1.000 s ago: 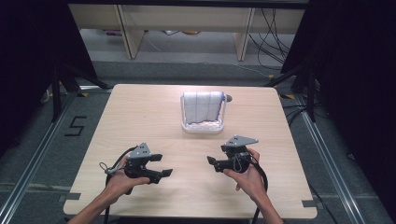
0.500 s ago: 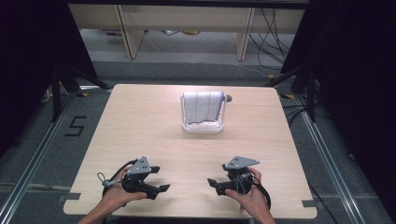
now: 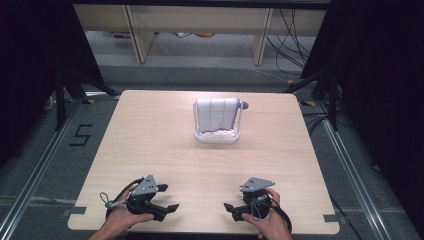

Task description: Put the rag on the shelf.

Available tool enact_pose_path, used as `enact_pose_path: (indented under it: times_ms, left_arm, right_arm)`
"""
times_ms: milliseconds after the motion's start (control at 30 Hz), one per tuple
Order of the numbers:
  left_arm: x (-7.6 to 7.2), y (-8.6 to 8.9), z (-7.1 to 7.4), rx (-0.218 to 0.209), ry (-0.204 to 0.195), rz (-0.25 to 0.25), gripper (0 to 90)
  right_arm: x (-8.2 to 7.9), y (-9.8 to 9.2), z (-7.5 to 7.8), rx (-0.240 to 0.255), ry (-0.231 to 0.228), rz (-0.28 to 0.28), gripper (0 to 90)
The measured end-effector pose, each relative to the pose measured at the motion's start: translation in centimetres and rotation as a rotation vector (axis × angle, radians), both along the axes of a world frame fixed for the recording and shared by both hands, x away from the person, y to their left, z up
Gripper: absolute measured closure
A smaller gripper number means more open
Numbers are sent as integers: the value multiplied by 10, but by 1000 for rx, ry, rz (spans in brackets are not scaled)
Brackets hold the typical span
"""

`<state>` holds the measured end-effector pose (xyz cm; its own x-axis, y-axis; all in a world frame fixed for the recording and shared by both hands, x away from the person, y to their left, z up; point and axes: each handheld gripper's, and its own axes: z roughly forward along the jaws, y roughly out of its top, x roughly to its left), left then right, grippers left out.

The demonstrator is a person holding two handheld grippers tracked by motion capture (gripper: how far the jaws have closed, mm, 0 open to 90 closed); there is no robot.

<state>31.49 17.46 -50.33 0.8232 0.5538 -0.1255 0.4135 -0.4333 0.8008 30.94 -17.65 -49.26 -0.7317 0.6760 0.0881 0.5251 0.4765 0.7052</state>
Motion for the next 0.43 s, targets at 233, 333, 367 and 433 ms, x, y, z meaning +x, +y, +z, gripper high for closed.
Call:
enact_pose_path:
  times_ms: [233, 333, 367, 433]
  left_arm:
    - [2, 1, -1, -18, 8, 13, 207]
    - [4, 2, -2, -5, 2, 18, 207]
    - [5, 2, -2, -19, 10, 30, 207]
    - [5, 3, -2, -20, 10, 32, 207]
  right_arm:
    - [0, 0, -2, 7, -3, -31, 177]
    - [2, -1, -4, -1, -15, -27, 176]
    - [2, -1, -4, 1, -16, -27, 176]
    - [2, 0, -4, 12, -2, -35, 176]
